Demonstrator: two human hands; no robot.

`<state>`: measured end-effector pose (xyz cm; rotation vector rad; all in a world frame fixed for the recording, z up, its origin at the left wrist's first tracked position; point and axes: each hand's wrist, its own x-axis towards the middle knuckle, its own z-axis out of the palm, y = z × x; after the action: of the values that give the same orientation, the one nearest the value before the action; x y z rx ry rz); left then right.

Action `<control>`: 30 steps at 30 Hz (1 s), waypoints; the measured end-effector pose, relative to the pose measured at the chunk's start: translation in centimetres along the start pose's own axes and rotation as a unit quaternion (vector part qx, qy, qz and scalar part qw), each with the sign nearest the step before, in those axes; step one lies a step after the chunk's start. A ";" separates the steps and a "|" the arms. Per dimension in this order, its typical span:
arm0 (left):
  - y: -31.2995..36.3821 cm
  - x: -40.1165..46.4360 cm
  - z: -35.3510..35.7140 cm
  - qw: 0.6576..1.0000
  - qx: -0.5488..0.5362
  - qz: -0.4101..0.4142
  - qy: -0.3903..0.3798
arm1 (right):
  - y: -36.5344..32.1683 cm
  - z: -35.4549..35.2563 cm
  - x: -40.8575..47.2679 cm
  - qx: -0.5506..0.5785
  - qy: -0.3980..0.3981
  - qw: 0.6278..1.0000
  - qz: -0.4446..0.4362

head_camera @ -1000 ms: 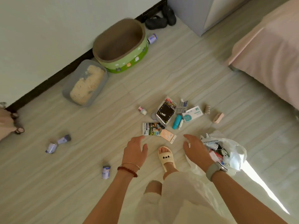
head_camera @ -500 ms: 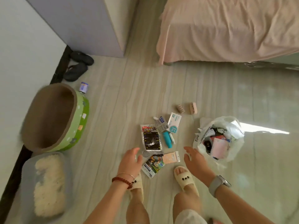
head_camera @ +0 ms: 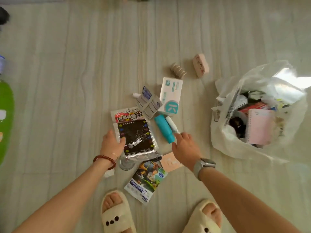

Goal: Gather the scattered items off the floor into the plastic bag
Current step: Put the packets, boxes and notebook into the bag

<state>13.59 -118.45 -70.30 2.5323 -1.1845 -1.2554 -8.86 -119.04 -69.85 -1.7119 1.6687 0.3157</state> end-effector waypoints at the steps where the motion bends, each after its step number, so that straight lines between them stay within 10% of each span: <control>1: -1.1 1.9 2.0 1.000 0.001 -0.001 0.012 | 1.1 1.7 2.3 -0.023 0.004 1.000 -0.018; 11: -6.0 9.6 6.4 0.979 -0.180 -0.006 0.094 | 3.6 10.3 12.4 -0.231 0.116 0.952 -0.164; 24: -2.0 2.9 0.3 0.928 -0.206 0.211 0.229 | 5.6 3.7 6.8 0.035 0.069 0.976 -0.203; 30: 6.4 -0.6 -1.4 0.898 -0.225 0.339 0.169 | 9.6 -0.7 3.4 0.084 0.152 0.968 -0.183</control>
<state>10.48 -122.90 -66.58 1.6795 -1.3209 -0.7554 -17.67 -121.24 -74.46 -1.9618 1.4910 -0.2691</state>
